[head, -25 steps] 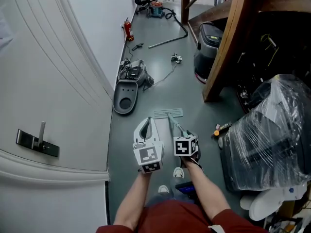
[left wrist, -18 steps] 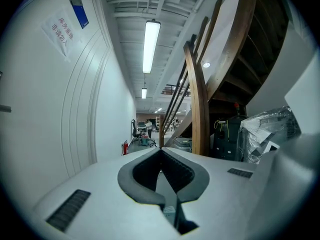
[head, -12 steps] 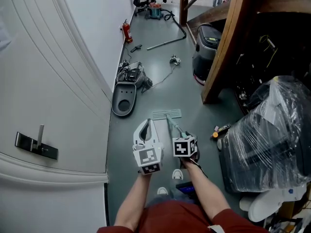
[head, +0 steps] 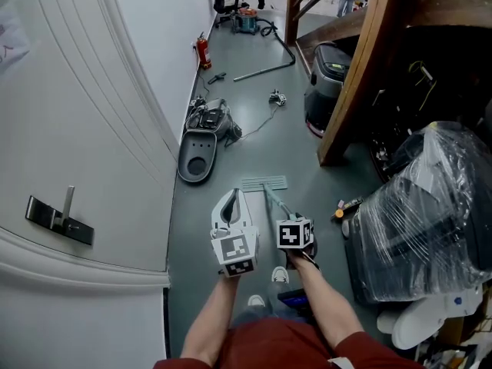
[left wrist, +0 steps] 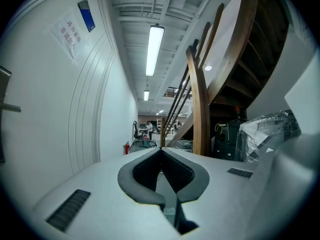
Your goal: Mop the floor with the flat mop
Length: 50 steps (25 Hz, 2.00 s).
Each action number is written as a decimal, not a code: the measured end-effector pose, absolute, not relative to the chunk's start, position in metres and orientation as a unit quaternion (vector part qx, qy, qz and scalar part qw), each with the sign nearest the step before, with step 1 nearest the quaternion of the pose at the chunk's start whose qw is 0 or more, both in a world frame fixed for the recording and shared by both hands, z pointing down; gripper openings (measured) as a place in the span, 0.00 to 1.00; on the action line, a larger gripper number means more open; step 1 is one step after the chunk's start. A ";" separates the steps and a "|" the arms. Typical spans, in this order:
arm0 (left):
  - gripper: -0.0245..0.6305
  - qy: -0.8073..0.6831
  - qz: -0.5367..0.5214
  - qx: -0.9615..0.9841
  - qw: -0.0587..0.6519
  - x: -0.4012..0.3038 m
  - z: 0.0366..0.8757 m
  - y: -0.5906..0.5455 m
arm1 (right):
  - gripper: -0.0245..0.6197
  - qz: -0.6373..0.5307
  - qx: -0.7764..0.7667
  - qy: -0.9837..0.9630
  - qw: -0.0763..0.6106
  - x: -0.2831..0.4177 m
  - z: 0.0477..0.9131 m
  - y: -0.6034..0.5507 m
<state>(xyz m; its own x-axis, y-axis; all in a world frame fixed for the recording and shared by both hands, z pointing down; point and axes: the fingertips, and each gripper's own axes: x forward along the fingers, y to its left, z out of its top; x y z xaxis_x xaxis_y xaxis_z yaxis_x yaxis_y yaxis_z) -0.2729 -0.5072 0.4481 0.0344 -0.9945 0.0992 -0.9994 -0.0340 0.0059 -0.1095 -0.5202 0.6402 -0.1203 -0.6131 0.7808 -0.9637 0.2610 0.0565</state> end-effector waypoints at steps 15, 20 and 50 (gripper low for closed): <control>0.06 -0.682 0.033 0.729 0.043 -0.249 0.455 -0.416 | 0.22 0.246 0.560 -0.704 0.360 -0.088 0.638 -0.426; 0.06 -0.689 0.029 0.724 0.038 -0.221 0.452 -0.387 | 0.22 0.246 0.553 -0.710 0.360 -0.061 0.641 -0.397; 0.06 -0.699 0.035 0.714 0.023 -0.131 0.432 -0.170 | 0.22 0.238 0.542 -0.716 0.370 0.020 0.639 -0.185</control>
